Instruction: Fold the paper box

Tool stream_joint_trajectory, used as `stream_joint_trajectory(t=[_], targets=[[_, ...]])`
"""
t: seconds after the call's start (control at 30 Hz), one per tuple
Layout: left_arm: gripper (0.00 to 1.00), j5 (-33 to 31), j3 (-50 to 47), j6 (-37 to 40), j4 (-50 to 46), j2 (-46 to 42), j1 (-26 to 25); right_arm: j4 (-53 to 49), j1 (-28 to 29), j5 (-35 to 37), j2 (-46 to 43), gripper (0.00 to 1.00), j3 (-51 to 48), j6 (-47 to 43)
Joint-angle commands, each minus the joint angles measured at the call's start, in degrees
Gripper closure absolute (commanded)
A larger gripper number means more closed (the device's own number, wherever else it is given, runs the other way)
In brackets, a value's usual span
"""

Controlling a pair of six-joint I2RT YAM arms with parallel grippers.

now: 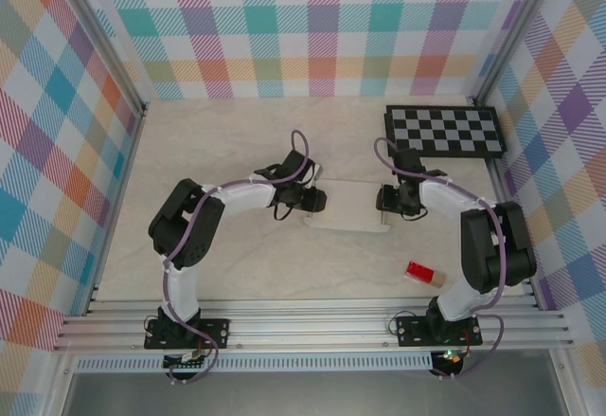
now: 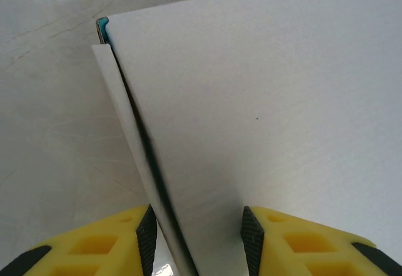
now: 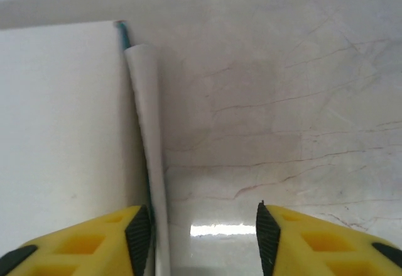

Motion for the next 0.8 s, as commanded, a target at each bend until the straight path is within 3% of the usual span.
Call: stream_joint_trajectory(t=[0.0, 0.1, 0.23, 0.33, 0.5, 0.67, 0.77], targets=[[0.57, -4.4, -1.5, 2.0, -6.0, 3.8, -0.3, 0.8, 0.8, -9.7, -6.8, 0.46, 2.6, -14.0], [0.57, -3.9, -1.7, 2.2, -5.8, 4.2, 0.1, 3.4, 1.0, -16.5, -11.4, 0.44, 3.1, -22.7], [0.57, -2.5, -1.1, 2.1, -5.8, 4.5, 0.5, 1.7, 1.4, -31.2, -14.8, 0.43, 3.0, -49.7], [0.57, -1.8, -1.3, 2.2, -5.3, 4.3, 0.5, -2.3, 1.9, -36.2, -14.9, 0.43, 2.2, -66.6], [0.57, -1.3, -1.4, 2.1, -4.8, 4.2, 0.7, -6.4, 3.5, -31.8, -9.9, 0.34, 3.4, -78.7], [0.57, -0.9, -0.4, 2.2, -5.2, 4.4, 0.6, 2.1, 9.7, -18.3, -5.2, 0.35, 0.2, -81.9], [0.58, -0.9, -0.1, 2.3, -5.4, 4.4, 0.6, 5.1, 11.0, -14.7, -2.8, 0.35, -0.2, -82.2]])
